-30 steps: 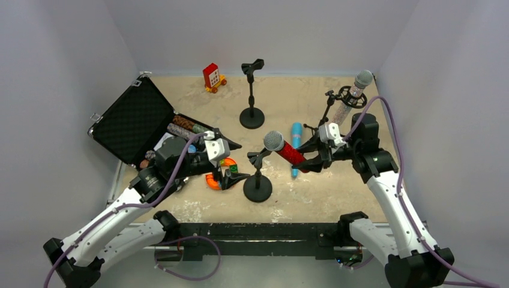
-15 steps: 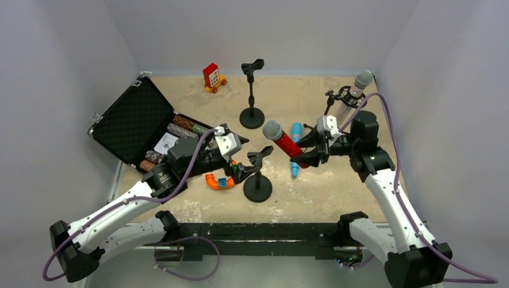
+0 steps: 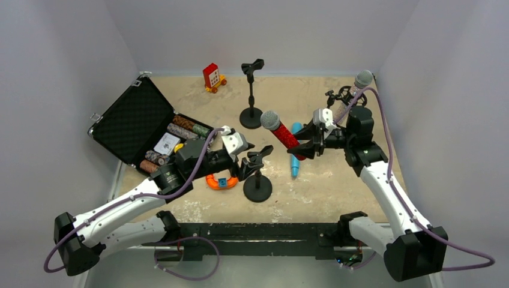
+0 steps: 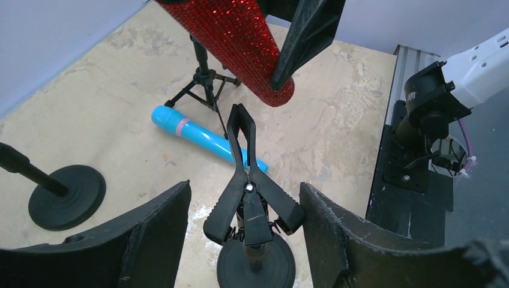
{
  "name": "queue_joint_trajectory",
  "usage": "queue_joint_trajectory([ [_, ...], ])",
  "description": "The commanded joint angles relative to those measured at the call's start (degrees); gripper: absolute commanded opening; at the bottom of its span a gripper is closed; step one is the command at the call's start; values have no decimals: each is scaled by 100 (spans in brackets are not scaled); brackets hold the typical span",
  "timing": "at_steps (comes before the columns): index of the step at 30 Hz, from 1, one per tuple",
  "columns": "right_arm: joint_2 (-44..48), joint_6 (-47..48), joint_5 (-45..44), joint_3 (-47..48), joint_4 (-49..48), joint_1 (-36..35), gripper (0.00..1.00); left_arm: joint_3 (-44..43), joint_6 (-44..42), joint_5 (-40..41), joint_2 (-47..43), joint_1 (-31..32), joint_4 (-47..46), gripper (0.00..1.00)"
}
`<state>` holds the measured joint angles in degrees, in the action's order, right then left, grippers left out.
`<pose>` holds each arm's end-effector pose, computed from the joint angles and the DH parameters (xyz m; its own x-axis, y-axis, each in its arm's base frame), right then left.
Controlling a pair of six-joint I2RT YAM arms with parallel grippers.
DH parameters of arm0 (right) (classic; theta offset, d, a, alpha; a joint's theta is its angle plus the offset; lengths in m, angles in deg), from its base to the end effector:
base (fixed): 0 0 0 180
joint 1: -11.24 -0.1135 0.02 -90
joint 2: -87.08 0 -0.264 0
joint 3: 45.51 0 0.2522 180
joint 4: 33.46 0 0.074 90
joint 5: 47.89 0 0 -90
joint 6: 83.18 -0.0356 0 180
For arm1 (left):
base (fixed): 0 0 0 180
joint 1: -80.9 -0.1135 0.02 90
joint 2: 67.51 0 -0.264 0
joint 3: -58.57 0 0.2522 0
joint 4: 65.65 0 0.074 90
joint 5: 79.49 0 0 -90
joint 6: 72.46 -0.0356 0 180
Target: Attach the microphones to the stand
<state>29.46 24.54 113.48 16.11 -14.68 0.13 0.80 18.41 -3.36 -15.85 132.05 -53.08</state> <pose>0.2023 0.0741 0.3323 0.0539 -0.0885 -0.9946 -0.9912 0.1155 -0.0640 0.1281 -0.1727 0.3352 -0.0843 0.0812 -0.9931 0.9043 0.4248 -0.0421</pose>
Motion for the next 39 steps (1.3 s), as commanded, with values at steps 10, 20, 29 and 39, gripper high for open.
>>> queue_joint_trajectory([
  [10, -517, 737, 445, -94, -995, -548, 0, -66, 118, 107, 184, 31, 110, 25],
  [20, -991, 2405, 918, 128, 127, -775, 0, -123, 23, -215, 242, 30, 348, 6],
  [29, -1426, 3141, 1088, 418, 560, -1302, 0, 10, 135, -433, 238, 29, 52, 5],
  [39, -1062, 1596, 667, 81, -391, -1332, 17, 64, 327, -226, 122, 19, 28, 49],
])
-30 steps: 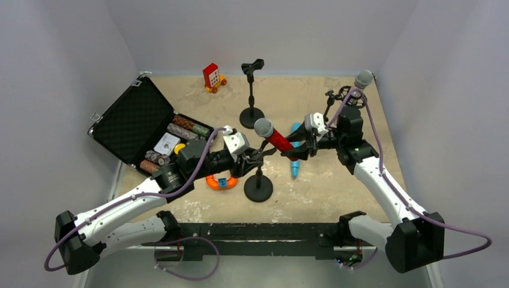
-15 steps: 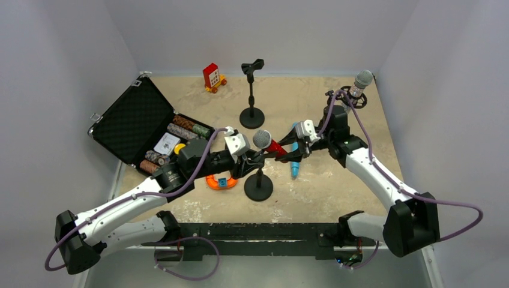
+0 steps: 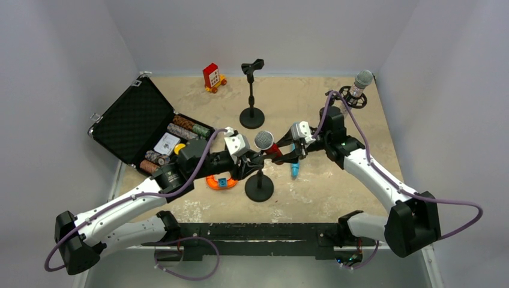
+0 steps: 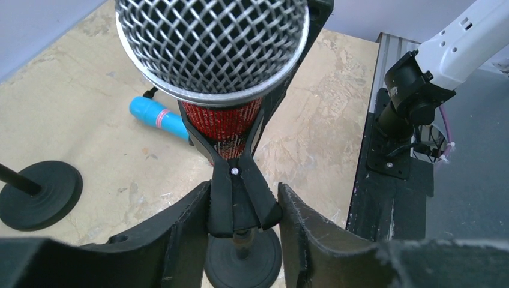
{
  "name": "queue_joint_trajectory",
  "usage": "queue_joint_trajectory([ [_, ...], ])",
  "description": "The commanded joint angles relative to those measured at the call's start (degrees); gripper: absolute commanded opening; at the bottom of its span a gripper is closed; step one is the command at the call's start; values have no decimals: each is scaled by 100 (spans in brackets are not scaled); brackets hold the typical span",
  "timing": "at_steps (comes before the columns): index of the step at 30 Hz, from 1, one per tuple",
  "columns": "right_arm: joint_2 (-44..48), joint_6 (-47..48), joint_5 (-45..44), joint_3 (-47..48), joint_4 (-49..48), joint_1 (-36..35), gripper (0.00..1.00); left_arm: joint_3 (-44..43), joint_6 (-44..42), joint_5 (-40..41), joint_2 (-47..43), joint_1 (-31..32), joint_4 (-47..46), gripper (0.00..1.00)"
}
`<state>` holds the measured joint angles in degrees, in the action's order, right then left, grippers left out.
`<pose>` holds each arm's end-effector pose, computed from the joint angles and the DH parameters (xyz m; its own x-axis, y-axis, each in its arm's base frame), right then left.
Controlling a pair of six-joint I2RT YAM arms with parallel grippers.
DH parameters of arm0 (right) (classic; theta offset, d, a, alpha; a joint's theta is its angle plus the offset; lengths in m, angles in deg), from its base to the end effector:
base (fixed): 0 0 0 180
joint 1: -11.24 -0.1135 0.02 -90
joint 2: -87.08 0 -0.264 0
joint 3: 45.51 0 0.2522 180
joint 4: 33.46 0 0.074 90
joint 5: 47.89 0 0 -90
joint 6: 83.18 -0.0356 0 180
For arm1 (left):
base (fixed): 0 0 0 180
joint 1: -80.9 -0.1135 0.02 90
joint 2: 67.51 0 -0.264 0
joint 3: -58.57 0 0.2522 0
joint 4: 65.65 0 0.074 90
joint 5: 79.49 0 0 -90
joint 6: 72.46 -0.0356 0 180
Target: Attach the microphones to the stand
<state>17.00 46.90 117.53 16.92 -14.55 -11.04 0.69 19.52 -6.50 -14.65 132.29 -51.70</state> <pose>0.2222 0.1283 0.2910 0.2606 -0.0684 -0.9630 -0.9523 -0.1820 -0.2448 0.1283 -0.1773 0.3292 -0.1289 0.1084 -0.9857 0.9237 0.3749 -0.0795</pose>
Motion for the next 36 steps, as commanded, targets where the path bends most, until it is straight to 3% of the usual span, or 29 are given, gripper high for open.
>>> queue_joint_trajectory([
  [1, 194, -810, 224, 2, -436, -211, 23, 63, 255, 132, -14, -1, -88, 60],
  [3, 238, -1063, 131, -31, -484, -214, 35, 52, 313, 199, -65, 1, -57, 75],
  [6, 335, -1369, -41, -106, -691, -207, 47, 82, 346, 239, -178, -5, -32, 85],
  [12, 497, -1316, -230, 17, -331, -130, 66, 152, 289, 226, -394, -9, 180, 90],
  [16, 498, -562, -139, 438, 724, -63, 81, 188, 253, 178, -522, -17, 283, 91],
  [20, 347, 843, -70, 1086, 2439, -74, 86, 303, 184, 111, -753, -22, 359, 91],
  [23, 184, 1219, -67, 1477, 3122, -79, 88, 414, 99, 89, -957, -32, 448, 91],
  [36, -192, 661, -54, 1896, 2929, -460, 90, 875, 321, -56, -1526, -33, 473, 91],
])
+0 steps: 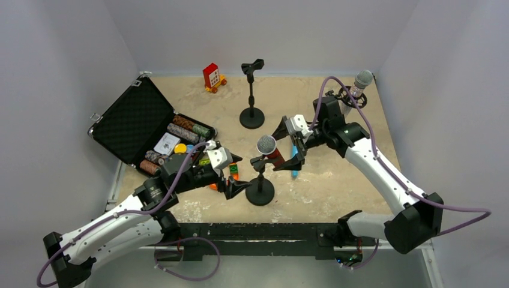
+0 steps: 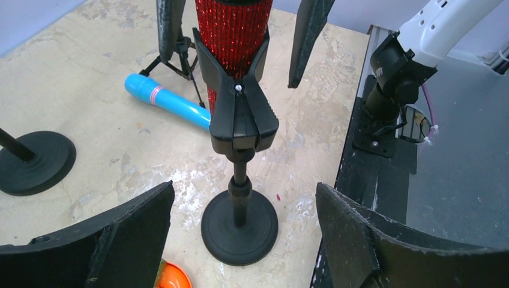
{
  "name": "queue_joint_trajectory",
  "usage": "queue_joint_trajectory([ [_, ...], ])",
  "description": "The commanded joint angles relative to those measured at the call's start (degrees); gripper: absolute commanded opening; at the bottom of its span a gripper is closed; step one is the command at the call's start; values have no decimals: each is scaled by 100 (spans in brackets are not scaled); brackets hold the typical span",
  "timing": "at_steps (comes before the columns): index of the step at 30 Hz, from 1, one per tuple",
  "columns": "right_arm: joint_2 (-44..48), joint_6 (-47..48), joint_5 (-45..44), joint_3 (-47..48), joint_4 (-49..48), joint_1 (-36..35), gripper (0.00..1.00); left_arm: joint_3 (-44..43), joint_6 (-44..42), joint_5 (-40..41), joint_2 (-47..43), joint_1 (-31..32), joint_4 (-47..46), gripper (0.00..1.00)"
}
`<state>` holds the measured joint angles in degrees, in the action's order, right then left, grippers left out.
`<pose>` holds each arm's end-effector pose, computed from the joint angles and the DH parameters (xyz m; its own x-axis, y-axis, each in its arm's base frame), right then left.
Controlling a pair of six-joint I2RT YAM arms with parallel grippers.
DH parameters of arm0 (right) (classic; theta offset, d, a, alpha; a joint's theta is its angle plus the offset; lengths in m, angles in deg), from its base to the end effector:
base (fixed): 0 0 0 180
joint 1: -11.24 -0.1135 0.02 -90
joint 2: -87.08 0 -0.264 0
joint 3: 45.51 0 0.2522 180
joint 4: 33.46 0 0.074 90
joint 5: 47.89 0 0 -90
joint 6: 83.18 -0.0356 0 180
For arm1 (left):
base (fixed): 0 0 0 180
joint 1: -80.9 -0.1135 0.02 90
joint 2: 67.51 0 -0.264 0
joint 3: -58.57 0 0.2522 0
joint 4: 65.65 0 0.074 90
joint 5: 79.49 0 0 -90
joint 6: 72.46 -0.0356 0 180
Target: Attach the microphones to the stand
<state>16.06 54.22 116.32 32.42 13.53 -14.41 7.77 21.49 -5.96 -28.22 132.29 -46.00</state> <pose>0.2092 0.1385 0.3396 0.1824 -0.1346 -0.9740 -0.9562 -0.2548 -0.1439 0.0981 -0.1390 0.3157 -0.1518 0.0843 -0.9848 0.9162 0.3858 -0.1082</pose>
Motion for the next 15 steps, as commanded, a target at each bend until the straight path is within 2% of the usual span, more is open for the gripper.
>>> queue_joint_trajectory([
  [1, -150, -87, 63, 389, 135, -149, 89, 196, 143, -111, -206, -33, -111, 91],
  [4, -262, -69, 107, 509, 215, -222, 85, 250, 171, -81, -306, -33, -82, 91],
  [6, -320, 24, 153, 557, 313, -255, 79, 267, 168, -45, -392, -29, -39, 91],
  [13, -405, 533, 171, 792, 1096, -261, 36, 301, 142, 114, -666, -33, 210, 91],
  [15, -287, 488, 106, 749, 1110, -256, 29, 317, 134, 142, -753, -32, 280, 91],
])
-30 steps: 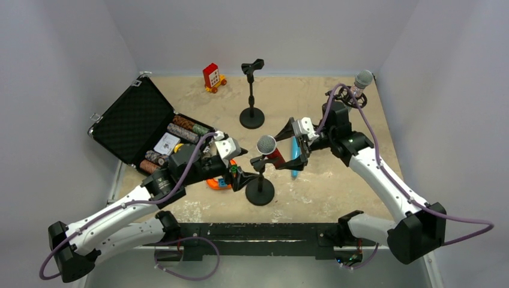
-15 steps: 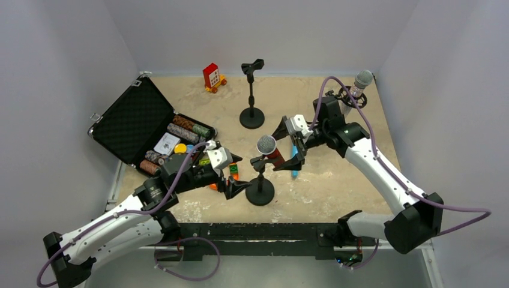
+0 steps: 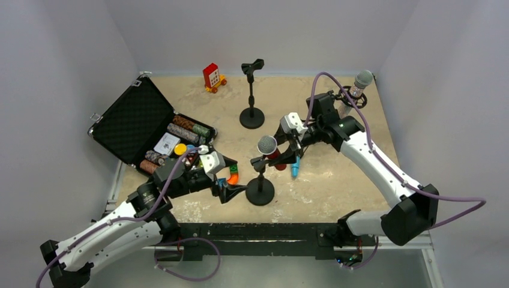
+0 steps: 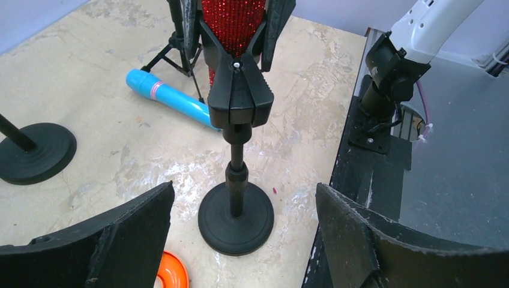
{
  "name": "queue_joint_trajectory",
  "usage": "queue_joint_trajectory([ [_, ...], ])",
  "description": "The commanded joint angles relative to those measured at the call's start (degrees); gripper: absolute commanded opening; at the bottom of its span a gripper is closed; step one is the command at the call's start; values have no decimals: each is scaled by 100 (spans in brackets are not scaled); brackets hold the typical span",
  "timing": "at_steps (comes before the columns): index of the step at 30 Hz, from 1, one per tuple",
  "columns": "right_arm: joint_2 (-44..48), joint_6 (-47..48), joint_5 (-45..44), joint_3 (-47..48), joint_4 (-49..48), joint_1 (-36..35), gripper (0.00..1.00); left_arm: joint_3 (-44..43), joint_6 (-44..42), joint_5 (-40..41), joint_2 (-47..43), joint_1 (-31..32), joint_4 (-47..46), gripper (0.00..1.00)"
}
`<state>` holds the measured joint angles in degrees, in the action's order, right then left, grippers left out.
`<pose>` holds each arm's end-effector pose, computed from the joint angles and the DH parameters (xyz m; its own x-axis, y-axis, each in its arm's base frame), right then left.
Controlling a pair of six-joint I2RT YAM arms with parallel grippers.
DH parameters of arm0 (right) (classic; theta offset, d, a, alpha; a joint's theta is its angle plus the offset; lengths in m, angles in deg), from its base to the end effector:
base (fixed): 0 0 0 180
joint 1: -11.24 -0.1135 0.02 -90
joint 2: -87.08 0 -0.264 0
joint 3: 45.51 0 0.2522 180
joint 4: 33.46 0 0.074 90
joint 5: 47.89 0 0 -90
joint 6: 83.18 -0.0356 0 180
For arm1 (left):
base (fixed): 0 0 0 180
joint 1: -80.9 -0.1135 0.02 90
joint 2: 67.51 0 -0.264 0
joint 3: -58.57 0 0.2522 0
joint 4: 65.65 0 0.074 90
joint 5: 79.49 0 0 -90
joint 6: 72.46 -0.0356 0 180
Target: Attach the microphones to the stand
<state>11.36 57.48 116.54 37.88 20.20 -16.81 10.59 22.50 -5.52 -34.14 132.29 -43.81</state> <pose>0.2159 0.1539 0.3429 0.1521 -0.1542 -0.9763 -0.9454 -0.3109 -0.0981 0.0865 -0.1241 0.3087 -0.1580 0.0646 -0.9853 0.9117 0.3927 -0.1204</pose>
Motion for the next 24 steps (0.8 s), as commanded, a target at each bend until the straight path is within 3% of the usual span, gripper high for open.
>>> queue_joint_trajectory([
  [1, 258, 69, 7, 187, 429, -16, 27, 44, 32, 109, -210, -31, 93, 91],
  [7, 918, -957, -486, 194, 405, 177, 23, 43, 33, 217, -559, -32, 360, 91],
  [11, 1402, -1370, -535, 73, 542, 902, 22, 4, 2, 288, -750, -33, 470, 91],
  [24, 1804, -700, -1344, 670, 2010, 3355, 20, -378, -66, 231, -781, -34, 834, 91],
])
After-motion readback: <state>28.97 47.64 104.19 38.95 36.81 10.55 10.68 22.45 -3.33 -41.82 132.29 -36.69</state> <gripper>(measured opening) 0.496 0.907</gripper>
